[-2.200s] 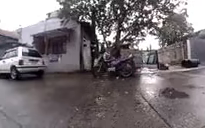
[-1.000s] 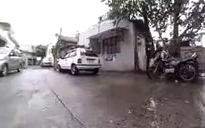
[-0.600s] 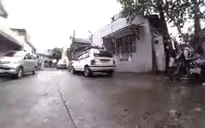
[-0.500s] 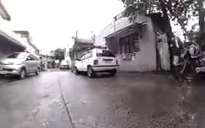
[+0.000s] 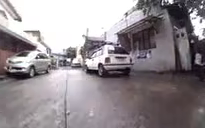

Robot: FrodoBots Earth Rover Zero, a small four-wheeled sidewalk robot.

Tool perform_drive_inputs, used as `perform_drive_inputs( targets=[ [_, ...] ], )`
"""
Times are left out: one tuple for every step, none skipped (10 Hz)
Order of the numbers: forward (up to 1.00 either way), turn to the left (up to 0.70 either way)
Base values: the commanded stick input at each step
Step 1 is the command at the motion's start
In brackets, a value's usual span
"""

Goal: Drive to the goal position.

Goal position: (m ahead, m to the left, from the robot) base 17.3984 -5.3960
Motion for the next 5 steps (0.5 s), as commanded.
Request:
perform_drive_inputs(
  targets=[
    [1.00,0.24],
    [1.00,0.27],
    [1.00,0.27],
    [1.00,0.27],
    [1.00,0.10]
  ],
)
